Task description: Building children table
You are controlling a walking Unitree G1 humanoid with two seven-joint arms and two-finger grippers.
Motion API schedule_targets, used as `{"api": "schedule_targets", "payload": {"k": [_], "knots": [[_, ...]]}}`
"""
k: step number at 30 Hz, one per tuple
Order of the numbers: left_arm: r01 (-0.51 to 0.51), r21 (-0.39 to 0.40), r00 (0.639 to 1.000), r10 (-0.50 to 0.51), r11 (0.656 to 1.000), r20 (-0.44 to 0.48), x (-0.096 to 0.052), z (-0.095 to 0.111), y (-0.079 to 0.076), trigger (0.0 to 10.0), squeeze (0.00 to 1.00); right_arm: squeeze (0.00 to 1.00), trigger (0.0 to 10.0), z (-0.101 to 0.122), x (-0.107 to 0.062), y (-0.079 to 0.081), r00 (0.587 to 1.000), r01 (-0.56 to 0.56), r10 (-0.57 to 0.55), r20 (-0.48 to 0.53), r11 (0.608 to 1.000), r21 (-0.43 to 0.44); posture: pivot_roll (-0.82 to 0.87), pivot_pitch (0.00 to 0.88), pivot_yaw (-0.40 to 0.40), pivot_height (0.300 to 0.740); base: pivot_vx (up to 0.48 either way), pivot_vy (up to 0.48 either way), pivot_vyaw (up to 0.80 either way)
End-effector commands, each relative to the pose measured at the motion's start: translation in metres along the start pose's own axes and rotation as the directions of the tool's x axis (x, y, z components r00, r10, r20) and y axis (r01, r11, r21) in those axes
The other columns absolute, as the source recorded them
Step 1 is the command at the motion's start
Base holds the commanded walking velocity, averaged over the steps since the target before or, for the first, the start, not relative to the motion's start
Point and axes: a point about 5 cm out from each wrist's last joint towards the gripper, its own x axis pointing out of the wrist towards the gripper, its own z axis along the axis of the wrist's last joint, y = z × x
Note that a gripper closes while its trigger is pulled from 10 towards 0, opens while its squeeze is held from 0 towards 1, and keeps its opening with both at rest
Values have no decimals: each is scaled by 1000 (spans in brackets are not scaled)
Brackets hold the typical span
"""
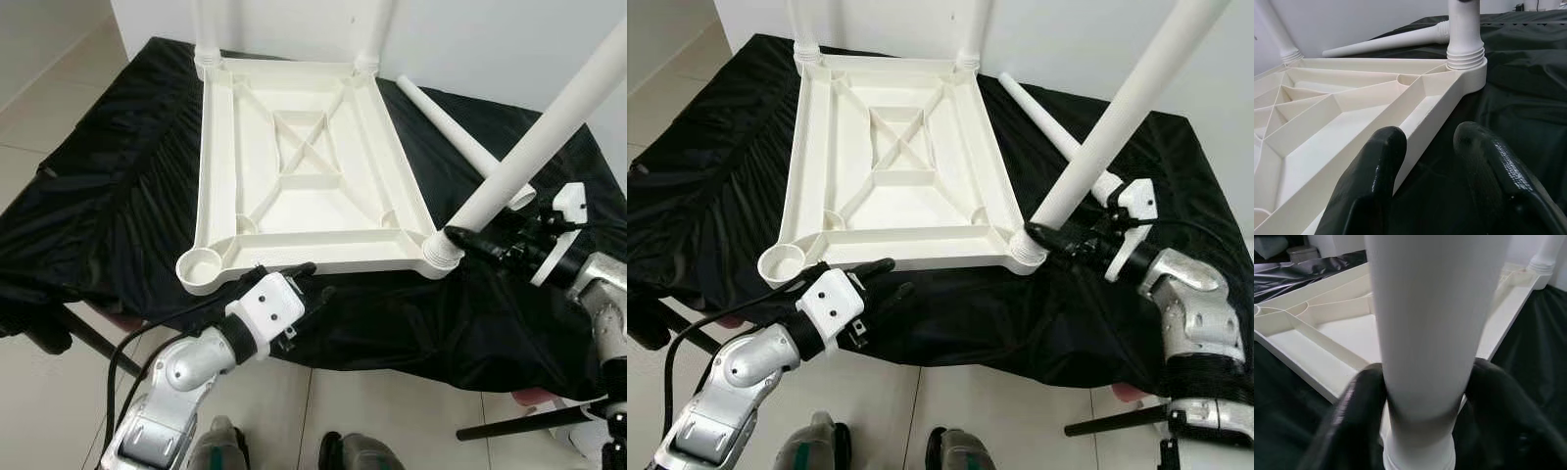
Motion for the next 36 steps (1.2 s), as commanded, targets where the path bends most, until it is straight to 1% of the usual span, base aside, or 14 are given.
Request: {"api": "schedule_targets", "payload": {"k": [1, 4, 10, 15, 17, 18, 22, 26, 27, 30, 31, 33, 35, 36], "knots": [[-16, -8, 1000, 16, 1000, -11, 0, -2, -1, 10000, 0, 0, 0, -1, -5, -3, 1000, 11, -11, 1, 1000, 0, 49, 83, -67, 740, 0, 0, 0], [-15, -8, 1000, 15, 1000, -11, 0, -2, -1, 10000, 0, 0, 0, -1, -4, -3, 1000, 9, -9, 0, 1000, 2, 49, 84, -69, 740, 0, 0, 0], [-15, -7, 1000, 15, 1000, -12, 0, -3, -1, 10000, 0, 0, 0, -2, -1, 4, 1000, -25, 25, 8, 1000, 19, 50, 90, -70, 740, 0, 0, 0], [-16, -10, 1000, 16, 1000, -13, -1, -2, -2, 10000, 0, 0, 0, -6, 8, 24, 998, -46, 45, 40, 998, 37, 47, 95, -67, 740, 0, 0, 0], [-16, -11, 1000, 16, 1000, -13, -1, -2, -2, 10000, 0, 0, 0, -7, 8, 26, 998, -43, 41, 43, 998, 43, 47, 95, -67, 740, 0, 0, 0], [-14, -9, 1000, 14, 1000, -13, -1, -2, -2, 10000, 0, 0, 0, -6, 12, 30, 998, -7, 4, 67, 999, 49, 45, 98, -67, 740, 0, 0, 0], [-13, -9, 1000, 13, 1000, -14, 0, -2, -2, 10000, 0, 0, 0, -6, 15, 33, 996, 35, -39, 86, 998, 48, 44, 101, -68, 740, 0, 0, 0], [-10, -11, 1000, 10, 1000, -13, -1, -2, -2, 10000, 0, 0, 0, -7, 19, 35, 975, 184, -190, 112, 981, 68, 41, 106, -69, 740, 0, 0, 0], [-10, -11, 1000, 10, 1000, -13, -1, -2, -2, 10000, 0, 0, 0, -7, 19, 35, 975, 184, -190, 112, 981, 68, 41, 106, -69, 740, 0, 0, 0], [-10, -13, 1000, 10, 1000, -13, -1, -1, -3, 10000, 0, 0, 0, -12, 21, 44, 952, 278, -286, 111, 957, 78, 38, 108, -71, 740, 0, 0, 0], [-10, -13, 1000, 10, 1000, -13, -1, -1, -3, 10000, 0, 0, 0, -12, 21, 44, 952, 278, -286, 111, 957, 78, 38, 108, -71, 740, 0, 0, 0], [-11, -13, 1000, 11, 1000, -13, 0, -1, -2, 10000, 0, 0, 0, -15, 26, 53, 932, 334, -346, 111, 936, 111, 39, 108, -72, 740, 0, 0, 0], [-12, -14, 1000, 12, 1000, -13, 0, -1, -2, 10000, 0, 0, 0, -16, 30, 57, 920, 364, -377, 109, 924, 119, 40, 106, -71, 740, 0, 0, 0], [-13, -13, 1000, 13, 1000, -12, 0, -1, -2, 10000, 0, 0, 0, -17, 34, 62, 907, 392, -405, 114, 912, 122, 41, 105, -70, 740, 0, 0, 0]]}}
